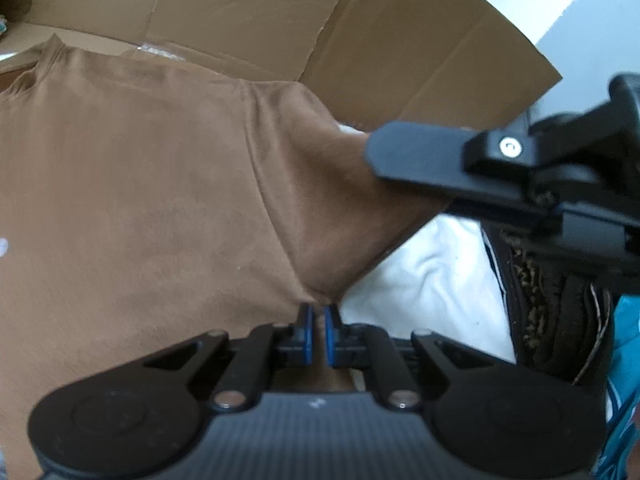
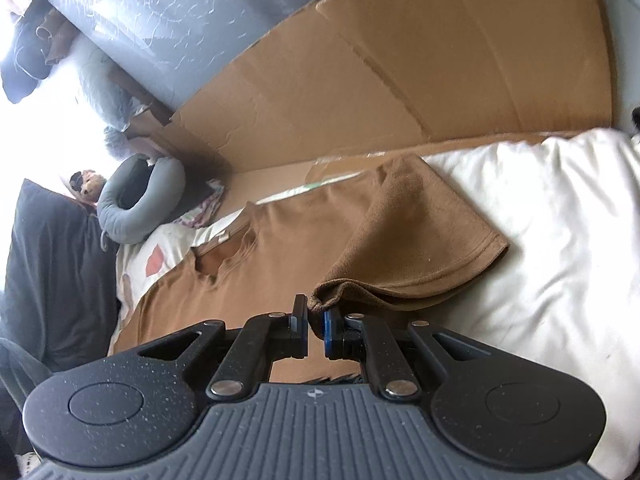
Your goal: Fold clothes
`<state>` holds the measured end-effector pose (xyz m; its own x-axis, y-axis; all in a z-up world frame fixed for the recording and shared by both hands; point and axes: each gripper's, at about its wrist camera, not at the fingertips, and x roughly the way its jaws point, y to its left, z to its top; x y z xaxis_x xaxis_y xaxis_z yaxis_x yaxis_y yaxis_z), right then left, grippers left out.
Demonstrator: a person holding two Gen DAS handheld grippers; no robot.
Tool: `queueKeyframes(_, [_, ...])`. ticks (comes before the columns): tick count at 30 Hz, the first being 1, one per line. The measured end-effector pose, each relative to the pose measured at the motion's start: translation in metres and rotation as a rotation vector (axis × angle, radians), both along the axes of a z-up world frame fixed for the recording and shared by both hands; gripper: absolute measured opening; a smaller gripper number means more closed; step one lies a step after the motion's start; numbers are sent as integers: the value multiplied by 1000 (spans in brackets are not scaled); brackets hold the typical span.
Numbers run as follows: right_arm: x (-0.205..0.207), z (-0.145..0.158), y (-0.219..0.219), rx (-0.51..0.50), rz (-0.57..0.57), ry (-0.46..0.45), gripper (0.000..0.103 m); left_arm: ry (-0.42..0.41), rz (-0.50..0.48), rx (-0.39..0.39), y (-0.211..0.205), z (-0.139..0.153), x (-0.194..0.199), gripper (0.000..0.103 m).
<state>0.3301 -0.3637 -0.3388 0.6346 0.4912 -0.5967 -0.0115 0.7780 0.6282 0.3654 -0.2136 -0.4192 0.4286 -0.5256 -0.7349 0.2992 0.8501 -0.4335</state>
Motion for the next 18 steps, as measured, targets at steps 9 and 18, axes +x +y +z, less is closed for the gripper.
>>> queueKeyframes(9, [-4,-2,4,44,32,32,22,11,13,-43,5,-3,-2,8])
queueKeyframes(18, [-17,3,-15,79,-20,25,45,-58,-14,43,27,23,-22,12])
